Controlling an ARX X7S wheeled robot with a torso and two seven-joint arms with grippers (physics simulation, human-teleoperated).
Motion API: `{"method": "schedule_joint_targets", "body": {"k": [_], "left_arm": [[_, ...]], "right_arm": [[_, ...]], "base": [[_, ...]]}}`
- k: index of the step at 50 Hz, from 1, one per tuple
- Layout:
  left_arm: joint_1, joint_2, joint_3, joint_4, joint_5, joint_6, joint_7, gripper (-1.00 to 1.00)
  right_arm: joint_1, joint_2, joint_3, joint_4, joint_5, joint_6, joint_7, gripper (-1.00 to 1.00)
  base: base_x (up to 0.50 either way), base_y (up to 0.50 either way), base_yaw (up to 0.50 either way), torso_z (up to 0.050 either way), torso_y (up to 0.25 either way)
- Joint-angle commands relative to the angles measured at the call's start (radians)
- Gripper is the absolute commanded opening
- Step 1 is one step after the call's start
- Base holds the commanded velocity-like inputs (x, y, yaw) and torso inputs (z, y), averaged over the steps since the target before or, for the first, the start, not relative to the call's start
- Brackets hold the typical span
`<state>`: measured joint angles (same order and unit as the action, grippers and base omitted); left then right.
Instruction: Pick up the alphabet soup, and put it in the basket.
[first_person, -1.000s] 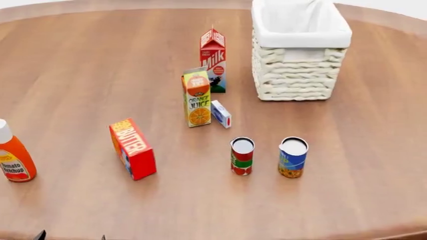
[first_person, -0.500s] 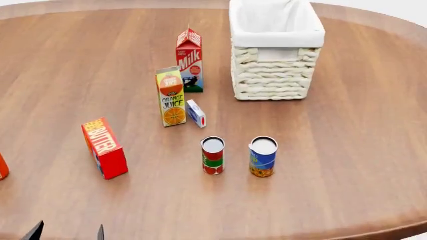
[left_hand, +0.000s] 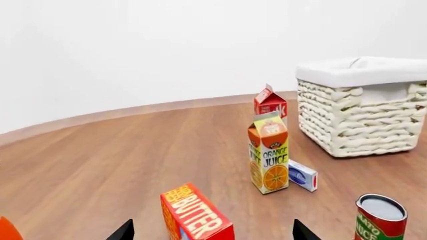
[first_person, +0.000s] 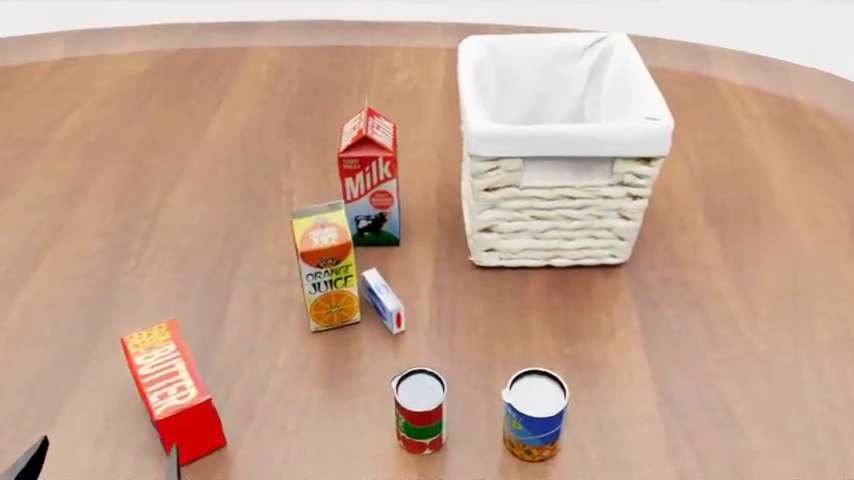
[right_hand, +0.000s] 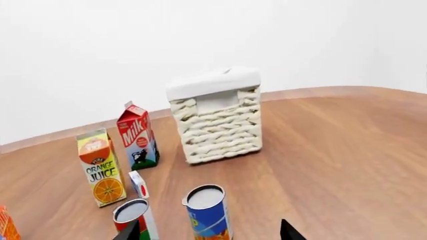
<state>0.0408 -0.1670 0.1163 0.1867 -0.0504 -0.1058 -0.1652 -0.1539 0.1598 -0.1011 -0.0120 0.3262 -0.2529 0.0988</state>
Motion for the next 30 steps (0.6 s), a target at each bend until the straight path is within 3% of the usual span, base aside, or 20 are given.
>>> {"method": "schedule_joint_targets", "body": {"k": [1,6,30], "left_arm": [[0.077,-0.007,-0.054,0.153,-0.004,-0.034,0.002,1.0],[0.099,-0.017,-0.072,0.191,-0.019,-0.029,-0.005,1.0],[0.106,-0.034,-0.085,0.217,-0.04,-0.022,-0.027,1.0]], "right_arm": [[-0.09,-0.002,0.007,-0.151,-0.017,0.058,0.026,1.0],[-0.118,0.014,0.015,-0.194,0.043,0.048,0.001,1.0],[-0.136,0.025,0.002,-0.234,0.029,0.04,0.037,1.0]], "base": [[0.0,0.0,0.0,0.0,0.0],[0.05,0.0,0.0,0.0,0.0],[0.49,0.0,0.0,0.0,0.0]]}}
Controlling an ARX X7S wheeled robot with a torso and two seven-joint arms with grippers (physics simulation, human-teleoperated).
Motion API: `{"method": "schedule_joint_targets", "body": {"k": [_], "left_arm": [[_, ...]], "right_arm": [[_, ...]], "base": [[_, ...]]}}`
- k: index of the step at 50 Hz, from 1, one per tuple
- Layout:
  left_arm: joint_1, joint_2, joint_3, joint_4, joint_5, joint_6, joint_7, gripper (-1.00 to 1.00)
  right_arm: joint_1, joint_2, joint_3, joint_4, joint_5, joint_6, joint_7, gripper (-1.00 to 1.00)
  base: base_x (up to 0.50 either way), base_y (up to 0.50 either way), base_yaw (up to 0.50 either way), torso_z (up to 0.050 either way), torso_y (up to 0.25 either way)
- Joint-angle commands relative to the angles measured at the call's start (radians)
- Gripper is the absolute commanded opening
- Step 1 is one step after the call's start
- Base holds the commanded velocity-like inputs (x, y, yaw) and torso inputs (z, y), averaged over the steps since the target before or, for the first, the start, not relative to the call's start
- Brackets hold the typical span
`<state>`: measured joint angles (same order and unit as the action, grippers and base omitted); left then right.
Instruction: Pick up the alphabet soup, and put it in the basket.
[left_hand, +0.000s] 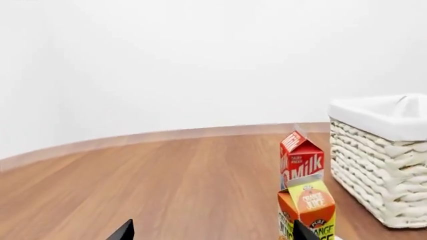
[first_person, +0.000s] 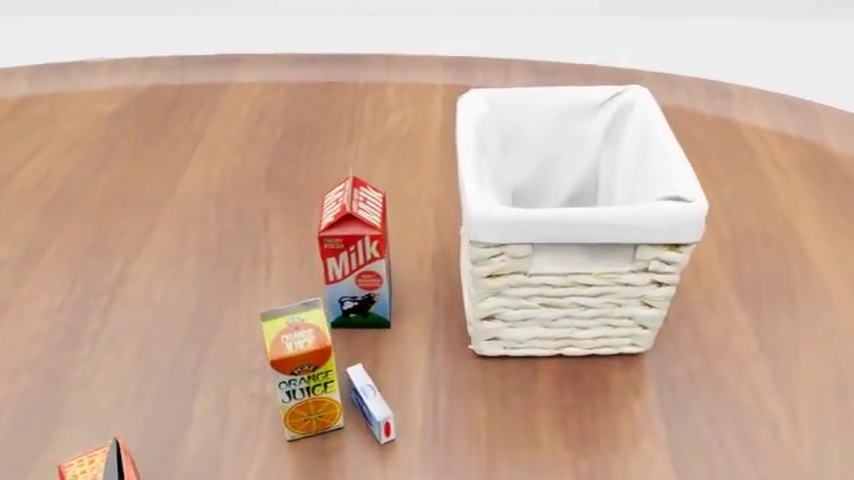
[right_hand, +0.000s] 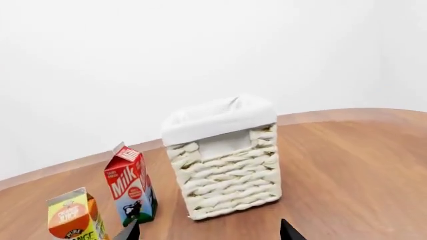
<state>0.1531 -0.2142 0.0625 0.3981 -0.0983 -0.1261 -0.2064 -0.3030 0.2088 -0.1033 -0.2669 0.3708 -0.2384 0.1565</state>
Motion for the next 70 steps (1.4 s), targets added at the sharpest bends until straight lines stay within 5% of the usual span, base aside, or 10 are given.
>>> {"method": "schedule_joint_targets", "body": {"k": [1,57,70], "left_arm": [[-0.007,0.012,-0.032,0.006,0.007,-0.002,0.014,1.0],[-0.016,-0.026,-0.019,-0.002,-0.03,0.007,-0.037,1.0],[0.0,-0.035,-0.049,0.014,-0.051,0.003,-0.062,1.0]], "right_arm": [[0.01,-0.025,0.003,0.023,-0.015,0.011,-0.028,1.0],[0.004,0.0,-0.018,0.017,0.029,-0.039,-0.014,1.0],[-0.116,0.089,-0.021,-0.25,0.101,0.214,0.124,1.0]], "base": [[0.0,0.0,0.0,0.0,0.0],[0.11,0.0,0.0,0.0,0.0],[0.0,0.0,0.0,0.0,0.0]]}}
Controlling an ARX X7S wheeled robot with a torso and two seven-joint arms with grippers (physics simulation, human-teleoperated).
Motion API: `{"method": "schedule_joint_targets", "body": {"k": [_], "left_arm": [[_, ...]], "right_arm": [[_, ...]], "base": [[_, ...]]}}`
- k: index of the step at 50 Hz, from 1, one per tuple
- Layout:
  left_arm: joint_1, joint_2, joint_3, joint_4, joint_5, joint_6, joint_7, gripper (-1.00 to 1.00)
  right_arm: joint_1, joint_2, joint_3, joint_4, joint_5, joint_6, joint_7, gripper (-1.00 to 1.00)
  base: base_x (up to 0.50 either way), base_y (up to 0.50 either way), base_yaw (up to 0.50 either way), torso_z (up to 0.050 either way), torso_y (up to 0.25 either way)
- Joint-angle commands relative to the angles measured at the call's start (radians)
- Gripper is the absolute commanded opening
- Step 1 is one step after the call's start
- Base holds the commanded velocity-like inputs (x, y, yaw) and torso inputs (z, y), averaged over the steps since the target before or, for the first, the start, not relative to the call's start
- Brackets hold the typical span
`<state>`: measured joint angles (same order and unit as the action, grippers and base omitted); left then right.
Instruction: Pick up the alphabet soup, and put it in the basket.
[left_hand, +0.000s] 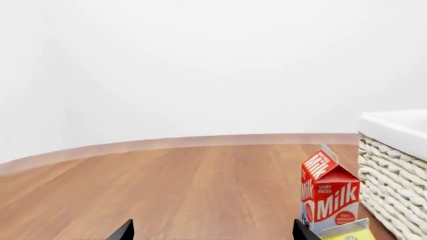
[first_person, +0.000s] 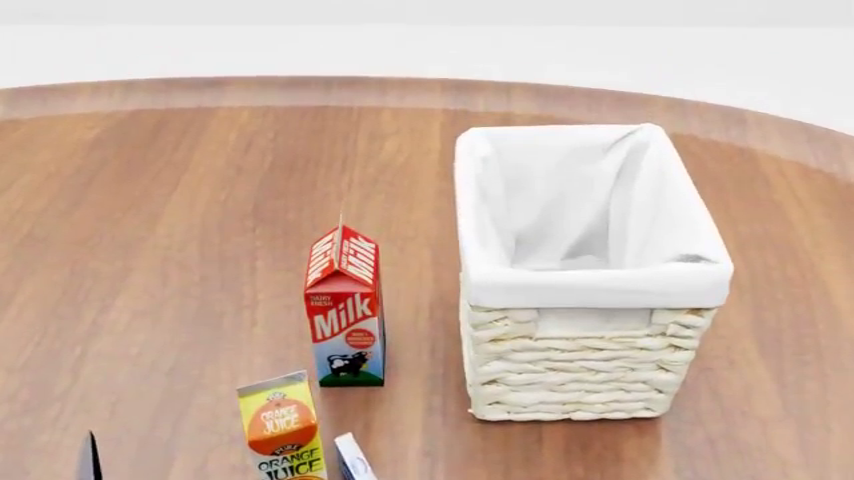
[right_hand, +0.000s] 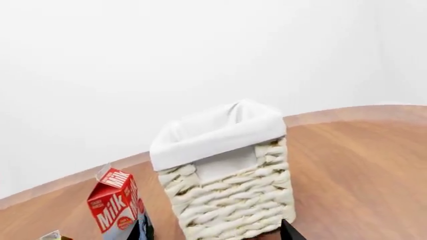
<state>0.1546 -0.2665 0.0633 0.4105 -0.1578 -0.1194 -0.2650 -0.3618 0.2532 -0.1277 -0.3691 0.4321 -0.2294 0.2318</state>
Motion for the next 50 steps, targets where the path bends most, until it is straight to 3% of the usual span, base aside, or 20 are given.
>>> {"method": "schedule_joint_targets", "body": {"k": [1,11,22,50], "left_arm": [[-0.001,0.017,-0.052,0.003,0.0,-0.006,-0.002,1.0],[-0.014,0.041,-0.045,-0.032,-0.009,-0.004,-0.021,1.0],[-0.017,0.057,-0.027,-0.071,-0.001,0.032,-0.032,1.0],[-0.015,0.029,-0.034,-0.058,-0.036,0.034,-0.032,1.0]], "right_arm": [[-0.078,0.067,0.014,-0.188,0.067,0.227,0.055,1.0],[-0.173,0.226,0.108,-0.349,0.182,0.433,0.163,1.0],[-0.215,0.328,0.156,-0.432,0.335,0.585,0.232,1.0],[-0.21,0.344,0.064,-0.421,0.304,0.683,0.275,1.0]], "base": [[0.0,0.0,0.0,0.0,0.0],[0.0,0.0,0.0,0.0,0.0],[0.0,0.0,0.0,0.0,0.0],[0.0,0.0,0.0,0.0,0.0]]}}
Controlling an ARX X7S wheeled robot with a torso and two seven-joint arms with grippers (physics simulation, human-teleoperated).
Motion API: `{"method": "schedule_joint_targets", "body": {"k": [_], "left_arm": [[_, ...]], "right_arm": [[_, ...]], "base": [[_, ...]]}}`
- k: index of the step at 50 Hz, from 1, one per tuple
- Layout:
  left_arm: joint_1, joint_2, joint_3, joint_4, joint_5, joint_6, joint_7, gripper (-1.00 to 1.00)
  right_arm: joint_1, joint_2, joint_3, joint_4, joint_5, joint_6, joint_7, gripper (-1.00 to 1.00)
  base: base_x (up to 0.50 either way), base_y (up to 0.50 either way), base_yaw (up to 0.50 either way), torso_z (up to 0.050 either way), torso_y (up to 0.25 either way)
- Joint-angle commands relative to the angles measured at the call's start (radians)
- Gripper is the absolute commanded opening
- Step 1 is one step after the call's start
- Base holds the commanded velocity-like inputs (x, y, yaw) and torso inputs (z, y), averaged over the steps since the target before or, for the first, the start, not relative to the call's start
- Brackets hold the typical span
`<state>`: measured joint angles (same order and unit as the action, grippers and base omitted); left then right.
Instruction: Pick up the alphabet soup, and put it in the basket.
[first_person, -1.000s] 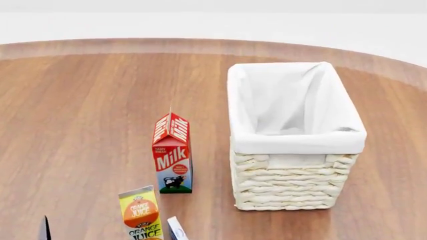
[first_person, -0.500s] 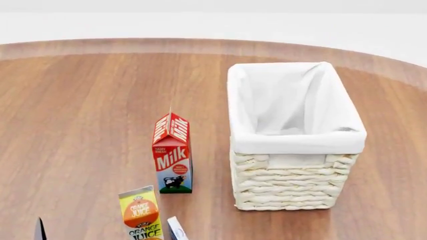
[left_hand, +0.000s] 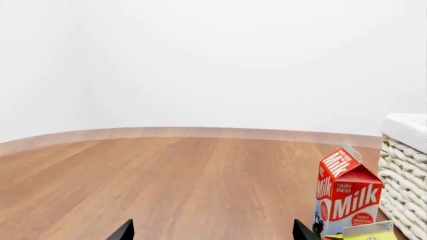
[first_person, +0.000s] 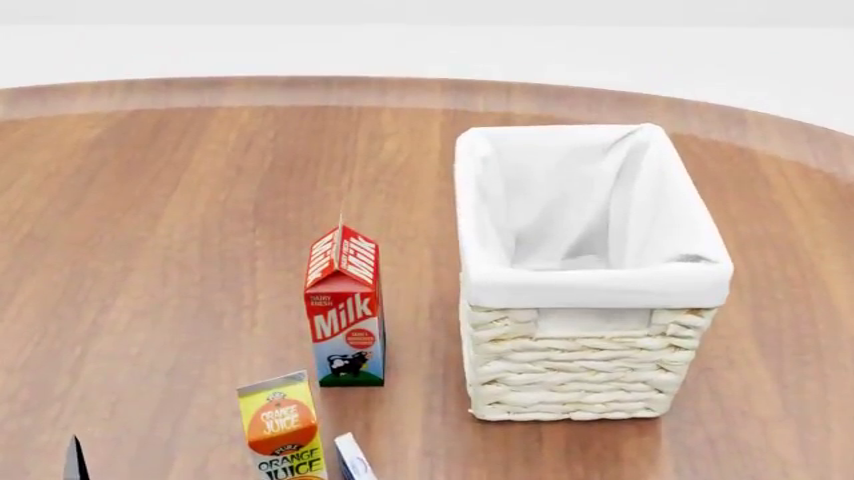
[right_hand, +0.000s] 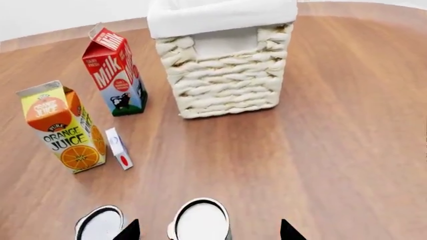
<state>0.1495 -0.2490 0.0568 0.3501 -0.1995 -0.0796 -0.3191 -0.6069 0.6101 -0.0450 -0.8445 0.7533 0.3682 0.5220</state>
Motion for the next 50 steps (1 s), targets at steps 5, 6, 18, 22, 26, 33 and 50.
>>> {"method": "schedule_joint_targets", "body": {"k": [5,6,18,22,26,33,50], "left_arm": [[-0.012,0.008,-0.029,0.006,0.001,-0.01,0.019,1.0],[-0.011,0.008,-0.028,0.007,0.001,-0.01,0.019,1.0],[-0.008,0.001,-0.029,0.02,-0.01,-0.016,0.013,1.0],[-0.001,-0.001,-0.028,0.029,-0.011,-0.014,0.01,1.0],[0.001,-0.002,-0.028,0.032,-0.013,-0.015,0.007,1.0],[0.005,-0.004,-0.024,0.037,-0.015,-0.014,0.004,1.0],[0.016,-0.012,-0.024,0.047,-0.024,-0.01,-0.002,1.0]], "right_arm": [[0.057,-0.011,-0.029,0.063,-0.013,0.106,-0.007,1.0],[0.06,-0.011,-0.029,0.063,-0.012,0.108,-0.006,1.0],[0.162,-0.019,-0.077,0.113,-0.016,0.165,0.004,1.0],[0.177,-0.023,-0.097,0.14,-0.045,0.161,-0.003,1.0],[0.185,-0.027,-0.108,0.163,-0.058,0.157,-0.009,1.0],[0.204,-0.038,-0.144,0.207,-0.092,0.158,-0.019,1.0],[0.252,-0.051,-0.206,0.252,-0.126,0.175,-0.037,1.0]], "base": [[0.0,0.0,0.0,0.0,0.0],[0.0,0.0,0.0,0.0,0.0],[0.0,0.0,0.0,0.0,0.0],[0.0,0.0,0.0,0.0,0.0],[0.0,0.0,0.0,0.0,0.0],[0.0,0.0,0.0,0.0,0.0],[0.0,0.0,0.0,0.0,0.0]]}}
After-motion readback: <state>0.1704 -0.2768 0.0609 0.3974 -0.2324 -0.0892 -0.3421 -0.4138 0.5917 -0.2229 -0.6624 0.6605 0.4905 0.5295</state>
